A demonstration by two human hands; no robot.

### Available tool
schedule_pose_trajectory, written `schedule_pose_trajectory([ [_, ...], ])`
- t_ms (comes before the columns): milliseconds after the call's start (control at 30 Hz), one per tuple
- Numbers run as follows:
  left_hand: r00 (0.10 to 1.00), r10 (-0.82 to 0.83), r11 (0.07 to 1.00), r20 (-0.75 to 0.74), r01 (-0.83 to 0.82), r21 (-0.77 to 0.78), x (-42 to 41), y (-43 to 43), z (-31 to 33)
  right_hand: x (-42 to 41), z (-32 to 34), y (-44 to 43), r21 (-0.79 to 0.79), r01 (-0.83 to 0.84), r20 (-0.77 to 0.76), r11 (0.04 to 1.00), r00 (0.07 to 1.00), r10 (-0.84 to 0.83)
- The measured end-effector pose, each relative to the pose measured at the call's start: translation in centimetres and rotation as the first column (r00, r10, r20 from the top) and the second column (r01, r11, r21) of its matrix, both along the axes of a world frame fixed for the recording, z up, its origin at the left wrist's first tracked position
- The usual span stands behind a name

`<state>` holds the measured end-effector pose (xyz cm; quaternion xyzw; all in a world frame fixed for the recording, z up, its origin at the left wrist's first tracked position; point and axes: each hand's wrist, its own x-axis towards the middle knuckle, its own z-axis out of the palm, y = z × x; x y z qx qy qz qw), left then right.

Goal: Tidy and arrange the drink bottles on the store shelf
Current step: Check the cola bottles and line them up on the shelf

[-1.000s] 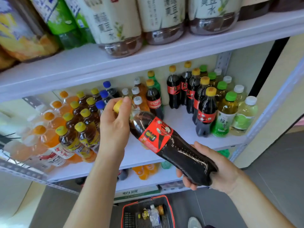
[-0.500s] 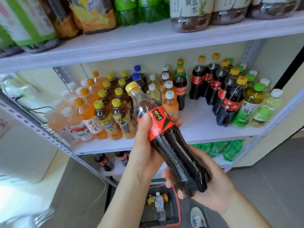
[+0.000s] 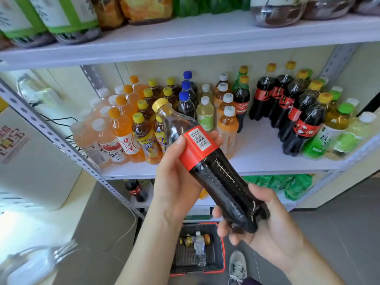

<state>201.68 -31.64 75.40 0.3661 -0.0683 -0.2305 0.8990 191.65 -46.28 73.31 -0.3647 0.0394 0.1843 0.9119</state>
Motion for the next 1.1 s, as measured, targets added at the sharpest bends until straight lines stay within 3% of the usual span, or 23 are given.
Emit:
schedule_pose_trajectory([
  [100,0.997,-0.06,0.994,0.041,0.063,-0.09,0.6,-1.2,0.3,0.4,-0.7,-1.1,0.206,-0.152,-0.007,0.967,0.988,0.157],
  [167,0.997,-0.02,0.999,0.072,0.022,-0.031,1.1,-2.3,0.3,1.0,-1.0,-1.9,0.189,-0.131,-0.011,0.973,0.991,0.135],
  [233,0.995,0.06,0.993,0.08,-0.068,0.092,1.6,-3.5,0.5,1.6,-1.1,-2.7,0.087,-0.011,-0.058,0.996,0.998,0.016],
  [300,0.985,0.152,0.959,0.082,-0.167,0.227,2.1,-4.6,0.7,2.5,-1.0,-3.9,-0.102,0.104,0.003,0.989,0.995,-0.104],
  [333,0.975,0.197,0.931,0.107,-0.22,0.292,2.5,-5.2,0.8,2.9,-0.9,-4.4,-0.279,0.141,0.091,0.95,0.989,-0.121],
  [400,0.955,0.238,0.881,0.179,-0.29,0.375,2.9,-6.6,0.9,3.6,-0.6,-5.6,-0.586,0.254,0.244,0.77,0.961,-0.132],
  [467,0.952,0.222,0.867,0.21,-0.291,0.403,3.5,-8.1,1.0,4.2,-0.7,-7.0,-0.63,0.32,0.306,0.707,0.94,-0.153],
  [533,0.964,0.202,0.898,0.174,-0.253,0.359,4.2,-9.2,1.0,4.7,-0.7,-8.1,-0.538,0.229,0.251,0.811,0.962,-0.106],
  [633,0.996,0.083,0.984,0.045,-0.089,0.156,5.6,-9.9,1.2,5.6,-1.0,-9.7,-0.187,-0.016,0.068,0.982,0.997,0.029],
  [733,0.998,0.051,0.981,0.033,-0.056,0.183,6.4,-10.5,0.8,6.3,-1.4,-10.7,0.037,-0.146,-0.005,0.989,0.989,0.146],
  [800,0.994,0.103,0.967,0.04,-0.109,0.228,6.6,-11.2,0.8,6.8,-1.6,-11.1,0.118,-0.11,-0.056,0.987,0.992,0.117],
  [900,0.98,0.161,0.943,0.117,-0.187,0.275,7.1,-11.5,0.7,7.3,-1.2,-11.2,-0.068,0.046,-0.101,0.997,0.994,-0.053],
  [933,0.971,0.173,0.928,0.166,-0.217,0.302,7.3,-11.5,0.6,7.5,-1.0,-11.1,-0.225,0.079,-0.042,0.971,0.995,-0.091],
  [1000,0.95,0.173,0.89,0.259,-0.264,0.372,7.3,-11.5,0.5,7.6,-0.4,-10.6,-0.526,0.18,0.154,0.831,0.981,-0.115],
  [1033,0.942,0.168,0.874,0.291,-0.279,0.398,7.3,-11.6,0.4,7.5,-0.2,-10.5,-0.575,0.237,0.205,0.783,0.968,-0.143],
  [1100,0.937,0.14,0.863,0.319,-0.273,0.424,7.3,-11.4,0.4,7.4,0.3,-10.0,-0.55,0.294,0.229,0.781,0.953,-0.197],
])
